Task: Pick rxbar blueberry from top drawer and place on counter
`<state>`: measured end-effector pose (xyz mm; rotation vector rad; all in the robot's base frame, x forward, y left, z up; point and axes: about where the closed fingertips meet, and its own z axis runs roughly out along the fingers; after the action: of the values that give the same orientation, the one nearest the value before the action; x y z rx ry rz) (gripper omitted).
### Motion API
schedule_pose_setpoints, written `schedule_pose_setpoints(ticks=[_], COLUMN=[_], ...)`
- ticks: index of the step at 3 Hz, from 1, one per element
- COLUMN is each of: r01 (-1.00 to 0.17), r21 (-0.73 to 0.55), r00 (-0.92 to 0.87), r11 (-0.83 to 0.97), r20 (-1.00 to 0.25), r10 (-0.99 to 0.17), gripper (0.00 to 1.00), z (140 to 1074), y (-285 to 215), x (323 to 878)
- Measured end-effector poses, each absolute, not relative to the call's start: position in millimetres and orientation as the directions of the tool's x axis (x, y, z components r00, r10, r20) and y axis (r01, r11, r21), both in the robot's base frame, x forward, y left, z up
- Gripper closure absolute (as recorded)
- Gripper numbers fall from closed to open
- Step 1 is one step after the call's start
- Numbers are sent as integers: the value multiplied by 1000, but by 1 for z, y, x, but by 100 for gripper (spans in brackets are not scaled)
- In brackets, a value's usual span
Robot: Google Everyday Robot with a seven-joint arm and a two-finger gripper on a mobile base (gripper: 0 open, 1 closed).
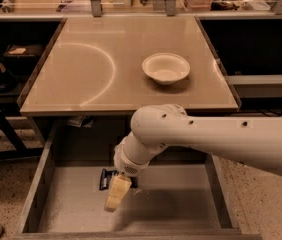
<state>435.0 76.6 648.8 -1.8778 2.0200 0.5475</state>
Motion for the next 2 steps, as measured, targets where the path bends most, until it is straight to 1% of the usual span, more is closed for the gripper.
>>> schedule_pose_setpoints(ticks=[2], r01=[-996], r21=[59], r00=[-89], r11=[69], r20=[-502], r10=[-860], gripper=[0], z=[628], y=[76], x=[434])
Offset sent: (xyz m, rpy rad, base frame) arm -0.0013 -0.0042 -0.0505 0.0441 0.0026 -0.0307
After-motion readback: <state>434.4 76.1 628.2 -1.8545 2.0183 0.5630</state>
